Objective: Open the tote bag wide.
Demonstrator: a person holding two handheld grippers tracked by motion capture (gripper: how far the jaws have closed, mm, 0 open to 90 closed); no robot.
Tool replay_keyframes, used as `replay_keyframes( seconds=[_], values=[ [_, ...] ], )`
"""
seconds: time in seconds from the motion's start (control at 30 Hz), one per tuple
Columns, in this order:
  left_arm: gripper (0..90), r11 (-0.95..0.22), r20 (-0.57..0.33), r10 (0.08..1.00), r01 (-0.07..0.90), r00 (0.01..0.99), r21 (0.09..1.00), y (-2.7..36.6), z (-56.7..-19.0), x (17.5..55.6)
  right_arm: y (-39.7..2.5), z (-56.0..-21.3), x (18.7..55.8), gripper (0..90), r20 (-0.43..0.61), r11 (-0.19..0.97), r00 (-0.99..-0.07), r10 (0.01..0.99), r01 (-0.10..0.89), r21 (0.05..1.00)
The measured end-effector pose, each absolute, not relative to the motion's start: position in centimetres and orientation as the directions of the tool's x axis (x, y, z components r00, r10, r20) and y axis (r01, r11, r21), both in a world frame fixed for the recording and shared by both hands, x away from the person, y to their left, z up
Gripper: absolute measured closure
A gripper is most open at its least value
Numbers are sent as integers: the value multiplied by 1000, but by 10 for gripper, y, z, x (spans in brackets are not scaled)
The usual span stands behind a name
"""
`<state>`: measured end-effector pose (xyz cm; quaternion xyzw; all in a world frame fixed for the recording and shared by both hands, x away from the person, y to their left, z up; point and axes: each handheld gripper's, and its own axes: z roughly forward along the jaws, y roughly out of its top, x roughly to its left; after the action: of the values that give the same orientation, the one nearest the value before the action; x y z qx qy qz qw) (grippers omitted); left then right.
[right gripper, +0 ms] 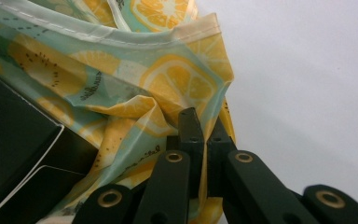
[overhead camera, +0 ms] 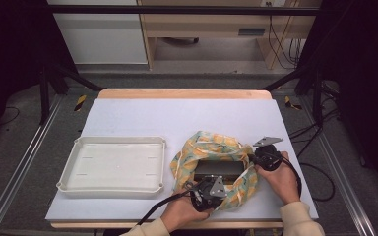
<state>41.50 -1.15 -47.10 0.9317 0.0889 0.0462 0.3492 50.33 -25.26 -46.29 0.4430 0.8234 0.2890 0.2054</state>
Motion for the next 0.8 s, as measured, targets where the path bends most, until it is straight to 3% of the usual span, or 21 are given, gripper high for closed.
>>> replay_keyframes(
  seconds=[0.2,0.33,0.6,0.8],
  values=[
    [900,-744,29,205,136,978,654,-9,-471,417,-253,-467,502,862,-93,453,-527,845,613,647],
    [886,-730,35,218,139,975,669,-6,-469,417,-254,-463,499,741,-87,437,-518,851,606,665],
    [686,-693,56,278,160,959,703,8,-458,417,-256,-435,482,452,-116,408,-495,861,537,738],
    [570,-647,47,312,176,949,742,25,-439,415,-253,-405,465,346,-124,390,-500,857,473,790]
  ],
)
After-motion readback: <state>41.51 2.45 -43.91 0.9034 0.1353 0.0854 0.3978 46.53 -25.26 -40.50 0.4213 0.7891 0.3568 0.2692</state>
